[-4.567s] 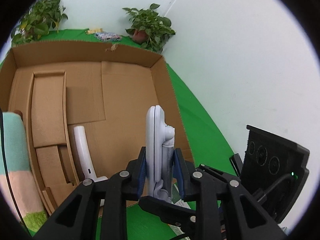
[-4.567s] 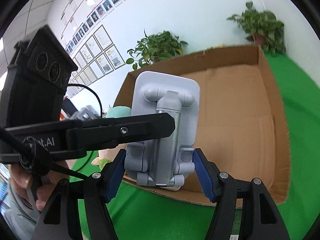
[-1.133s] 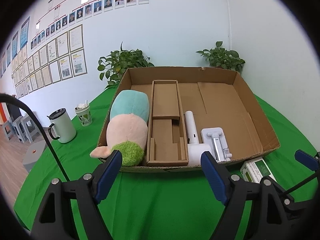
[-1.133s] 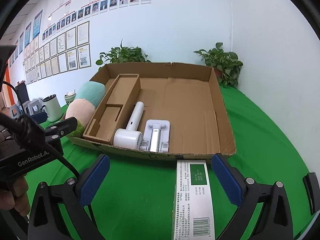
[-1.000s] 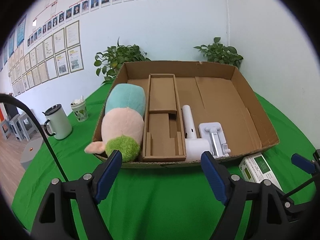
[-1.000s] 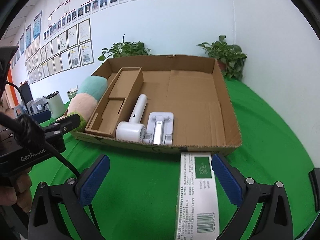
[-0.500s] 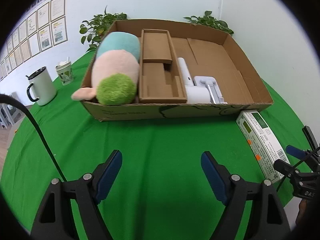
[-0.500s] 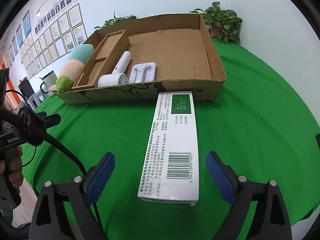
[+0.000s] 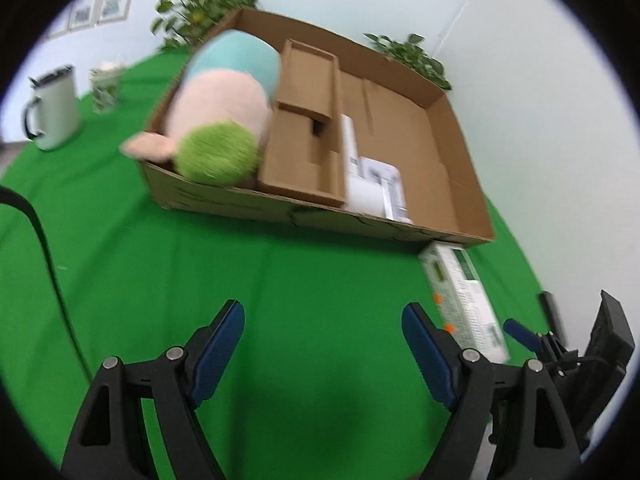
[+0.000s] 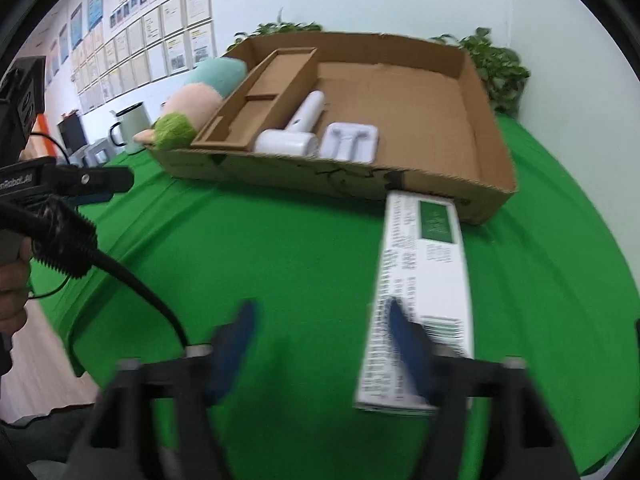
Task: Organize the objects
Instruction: 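Reach the right gripper to the white medicine box and close on it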
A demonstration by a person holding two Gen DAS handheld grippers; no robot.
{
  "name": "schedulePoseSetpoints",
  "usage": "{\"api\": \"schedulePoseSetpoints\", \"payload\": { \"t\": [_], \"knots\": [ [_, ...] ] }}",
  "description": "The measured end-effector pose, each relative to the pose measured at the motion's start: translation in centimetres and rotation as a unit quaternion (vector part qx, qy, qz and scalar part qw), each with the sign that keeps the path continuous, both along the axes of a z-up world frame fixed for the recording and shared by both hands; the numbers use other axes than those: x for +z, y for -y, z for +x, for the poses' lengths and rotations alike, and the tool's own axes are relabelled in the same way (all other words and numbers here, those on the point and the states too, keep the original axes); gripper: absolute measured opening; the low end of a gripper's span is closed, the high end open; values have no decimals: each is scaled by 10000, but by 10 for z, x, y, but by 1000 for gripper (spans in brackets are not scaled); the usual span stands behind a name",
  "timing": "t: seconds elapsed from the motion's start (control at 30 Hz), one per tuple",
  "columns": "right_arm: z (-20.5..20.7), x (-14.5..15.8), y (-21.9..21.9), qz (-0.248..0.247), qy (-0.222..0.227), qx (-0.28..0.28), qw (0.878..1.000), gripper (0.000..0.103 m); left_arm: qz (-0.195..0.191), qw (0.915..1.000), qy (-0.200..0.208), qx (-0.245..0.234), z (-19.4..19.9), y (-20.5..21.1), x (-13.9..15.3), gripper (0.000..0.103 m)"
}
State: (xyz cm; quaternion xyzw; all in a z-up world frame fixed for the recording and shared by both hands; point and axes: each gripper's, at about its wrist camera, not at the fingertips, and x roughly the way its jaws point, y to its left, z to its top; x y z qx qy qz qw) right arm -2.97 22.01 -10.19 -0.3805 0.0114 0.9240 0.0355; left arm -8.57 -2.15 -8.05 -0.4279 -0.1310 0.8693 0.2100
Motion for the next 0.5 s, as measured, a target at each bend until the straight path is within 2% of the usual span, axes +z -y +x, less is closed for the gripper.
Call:
{"api": "schedulePoseSetpoints", "payload": {
  "t": [0.07,0.2,0.3,0.37,0.43,0.5],
  "knots": [
    [9,6,-12,52,-209,-269,9994,103,121,9995,142,-265,-6,-17,-5,81],
    [12,2,-39,-103,-30,-551,9984,103,372,9959,347,-742,-16,-56,-15,81],
    [9,-6,-45,-222,179,-529,9982,101,511,9918,519,-1049,-24,-83,-25,81],
    [9,-10,-43,-281,229,-400,9985,90,525,9903,606,-1135,-26,-94,-30,81],
    [9,-13,-35,-157,301,-290,9990,66,613,9883,711,-1198,-27,-98,-35,81],
    [11,-14,-30,-112,299,-226,9992,65,656,9875,767,-1210,-25,-97,-37,81]
  ]
}}
